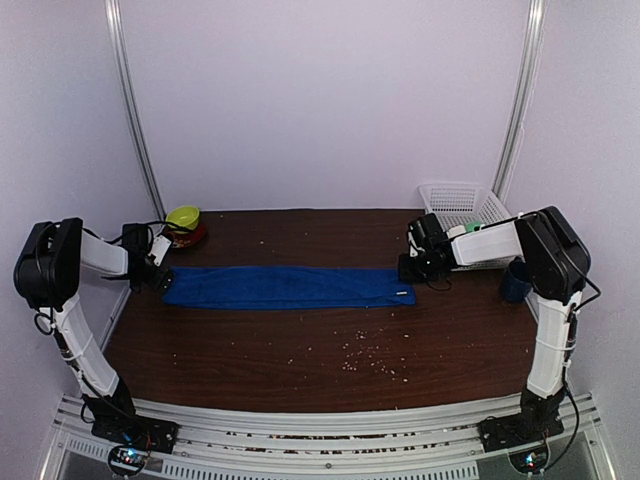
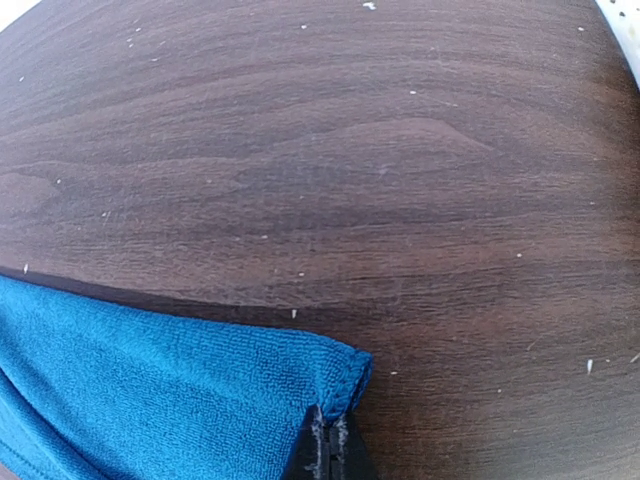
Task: Roll the towels
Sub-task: Adjust the towel at the center of the board.
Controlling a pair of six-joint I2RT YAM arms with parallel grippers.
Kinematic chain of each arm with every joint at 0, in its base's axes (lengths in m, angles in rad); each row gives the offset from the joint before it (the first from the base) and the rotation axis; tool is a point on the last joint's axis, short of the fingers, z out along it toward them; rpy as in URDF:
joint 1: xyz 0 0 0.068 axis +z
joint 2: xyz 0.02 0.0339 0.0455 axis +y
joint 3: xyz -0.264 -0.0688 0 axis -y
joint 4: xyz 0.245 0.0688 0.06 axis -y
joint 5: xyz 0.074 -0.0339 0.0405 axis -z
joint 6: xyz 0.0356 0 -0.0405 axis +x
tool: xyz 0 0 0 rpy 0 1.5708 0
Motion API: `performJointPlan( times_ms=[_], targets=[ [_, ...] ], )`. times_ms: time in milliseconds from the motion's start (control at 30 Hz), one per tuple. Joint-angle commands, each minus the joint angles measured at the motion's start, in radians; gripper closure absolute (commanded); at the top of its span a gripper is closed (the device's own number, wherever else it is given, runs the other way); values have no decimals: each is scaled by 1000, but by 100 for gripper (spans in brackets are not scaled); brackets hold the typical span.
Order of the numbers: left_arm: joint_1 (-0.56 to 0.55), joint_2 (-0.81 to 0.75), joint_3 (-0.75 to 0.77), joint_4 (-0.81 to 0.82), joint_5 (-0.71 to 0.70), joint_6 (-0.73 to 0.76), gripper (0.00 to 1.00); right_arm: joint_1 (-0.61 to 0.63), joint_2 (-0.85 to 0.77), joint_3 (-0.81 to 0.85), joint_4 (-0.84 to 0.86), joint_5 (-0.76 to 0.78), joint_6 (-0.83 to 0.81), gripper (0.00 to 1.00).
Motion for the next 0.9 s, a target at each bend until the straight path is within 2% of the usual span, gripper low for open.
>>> performJointPlan(
  times_ms=[0, 700, 800, 867],
  targets=[
    [4, 35, 3, -49, -5, -4, 2, 5, -2, 48, -32, 67, -18, 100],
    [0, 58, 23, -48, -64, 9, 2, 6, 86, 199, -103, 147, -87, 100],
    [0, 55, 28, -59, -60, 3, 2, 11, 110, 218, -108, 168, -98, 94],
    [0, 47, 37, -77, -55, -7, 2, 16, 121, 228, -117, 196, -107, 83]
  ],
)
